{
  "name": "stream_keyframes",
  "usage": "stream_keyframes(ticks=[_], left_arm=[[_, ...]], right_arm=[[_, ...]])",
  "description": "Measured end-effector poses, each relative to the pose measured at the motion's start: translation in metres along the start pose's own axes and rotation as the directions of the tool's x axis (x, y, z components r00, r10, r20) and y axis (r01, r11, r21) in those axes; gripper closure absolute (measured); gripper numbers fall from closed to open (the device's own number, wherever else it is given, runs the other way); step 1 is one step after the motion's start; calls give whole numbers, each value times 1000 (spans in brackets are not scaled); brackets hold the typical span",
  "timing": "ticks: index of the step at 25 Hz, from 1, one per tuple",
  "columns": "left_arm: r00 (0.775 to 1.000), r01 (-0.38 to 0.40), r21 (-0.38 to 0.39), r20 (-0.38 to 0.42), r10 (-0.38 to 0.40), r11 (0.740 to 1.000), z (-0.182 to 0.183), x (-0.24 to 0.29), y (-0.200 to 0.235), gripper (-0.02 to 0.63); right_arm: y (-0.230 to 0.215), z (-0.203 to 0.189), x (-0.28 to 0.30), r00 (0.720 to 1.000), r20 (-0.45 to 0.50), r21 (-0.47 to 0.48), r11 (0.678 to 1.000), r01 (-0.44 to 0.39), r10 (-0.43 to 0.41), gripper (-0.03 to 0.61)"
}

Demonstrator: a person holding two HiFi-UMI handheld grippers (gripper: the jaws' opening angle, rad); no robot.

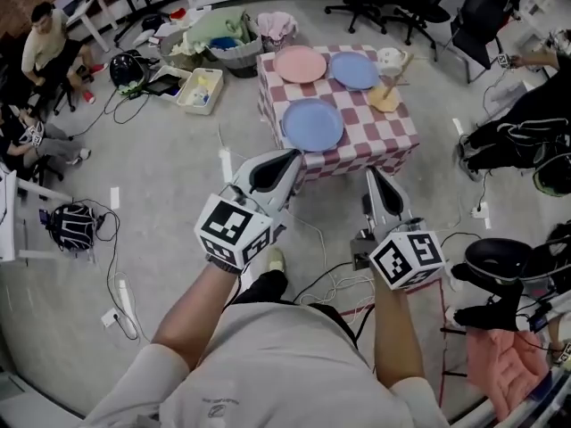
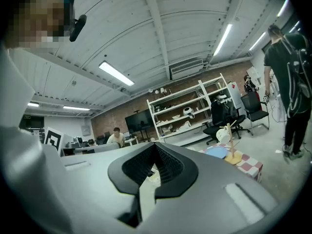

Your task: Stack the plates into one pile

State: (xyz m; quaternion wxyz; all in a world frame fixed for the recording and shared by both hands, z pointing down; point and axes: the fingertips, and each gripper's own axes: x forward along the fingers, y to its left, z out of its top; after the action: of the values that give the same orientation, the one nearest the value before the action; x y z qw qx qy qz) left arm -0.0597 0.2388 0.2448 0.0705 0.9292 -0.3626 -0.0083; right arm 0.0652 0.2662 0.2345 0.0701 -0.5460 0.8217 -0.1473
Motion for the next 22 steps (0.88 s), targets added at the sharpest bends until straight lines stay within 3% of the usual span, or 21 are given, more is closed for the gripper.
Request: stream_keyframes(ticks=[12,22], left_arm=[[999,-15,-58,-52,12,998,-31,42,82,607],[995,-35,-59,-100,29,998,-64,123,134,607]], right_arm=[[-36,-31,86,997,-74,45,998,43,-40,569],[-104,-55,180,988,-152,74,997,18,-7,569]])
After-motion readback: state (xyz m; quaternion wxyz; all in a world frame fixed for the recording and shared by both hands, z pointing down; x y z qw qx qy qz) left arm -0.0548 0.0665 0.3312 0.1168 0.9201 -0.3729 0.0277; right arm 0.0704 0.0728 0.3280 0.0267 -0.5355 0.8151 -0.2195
